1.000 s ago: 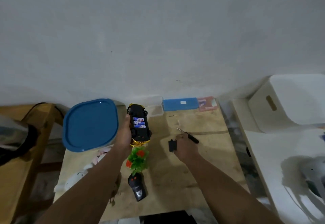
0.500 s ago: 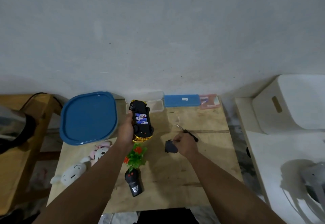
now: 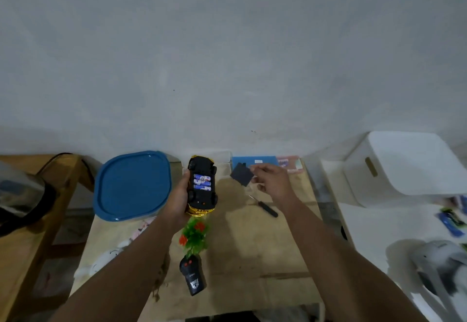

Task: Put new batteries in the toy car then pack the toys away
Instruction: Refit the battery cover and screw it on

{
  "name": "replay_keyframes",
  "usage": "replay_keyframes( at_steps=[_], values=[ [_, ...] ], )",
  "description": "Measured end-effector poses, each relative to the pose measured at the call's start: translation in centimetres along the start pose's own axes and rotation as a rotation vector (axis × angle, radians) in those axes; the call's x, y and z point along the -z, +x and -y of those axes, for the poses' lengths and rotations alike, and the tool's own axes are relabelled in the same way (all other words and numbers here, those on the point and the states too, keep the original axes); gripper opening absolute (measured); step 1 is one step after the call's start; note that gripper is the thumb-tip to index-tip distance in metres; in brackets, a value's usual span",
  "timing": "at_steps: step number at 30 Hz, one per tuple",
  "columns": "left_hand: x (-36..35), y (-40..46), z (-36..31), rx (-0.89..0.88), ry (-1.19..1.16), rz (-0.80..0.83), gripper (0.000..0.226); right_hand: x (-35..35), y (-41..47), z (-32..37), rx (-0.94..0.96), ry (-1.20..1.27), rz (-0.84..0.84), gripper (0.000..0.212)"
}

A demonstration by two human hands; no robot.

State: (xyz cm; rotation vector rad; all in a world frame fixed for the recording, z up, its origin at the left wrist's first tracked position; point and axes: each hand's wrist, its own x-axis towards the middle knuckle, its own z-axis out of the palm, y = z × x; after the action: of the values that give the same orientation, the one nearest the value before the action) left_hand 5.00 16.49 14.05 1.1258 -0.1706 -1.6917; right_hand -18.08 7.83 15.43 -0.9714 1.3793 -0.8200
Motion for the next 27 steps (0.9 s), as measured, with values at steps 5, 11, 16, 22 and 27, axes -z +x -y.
replay_keyframes(
  at_steps=[5, 11, 16, 22, 27],
  values=[
    [-0.7, -1.8, -1.7, -0.031, -0.015, 0.069, 0.055, -1.2, -3.2, 5.5, 0.062, 0.099, 0.161, 0.005],
    [-1.5, -3.6, -2.7, -0.043, 0.136, 0.127, 0.060, -3.7, -6.6, 8.0, 0.239, -0.133, 0.293, 0.005],
    [-2.1, -5.0, -2.7, -0.010, 0.169, 0.158, 0.060, -4.8, -7.7, 7.9, 0.310, -0.213, 0.260, 0.006],
    [-2.1, -5.8, -2.2, 0.000, 0.168, 0.176, 0.062, -5.2, -8.8, 7.5, 0.298, -0.265, 0.240, 0.011],
    [-2.2, -6.3, -1.9, 0.021, 0.166, 0.198, 0.061, -5.3, -9.2, 7.5, 0.259, -0.299, 0.248, 0.012]
  ],
)
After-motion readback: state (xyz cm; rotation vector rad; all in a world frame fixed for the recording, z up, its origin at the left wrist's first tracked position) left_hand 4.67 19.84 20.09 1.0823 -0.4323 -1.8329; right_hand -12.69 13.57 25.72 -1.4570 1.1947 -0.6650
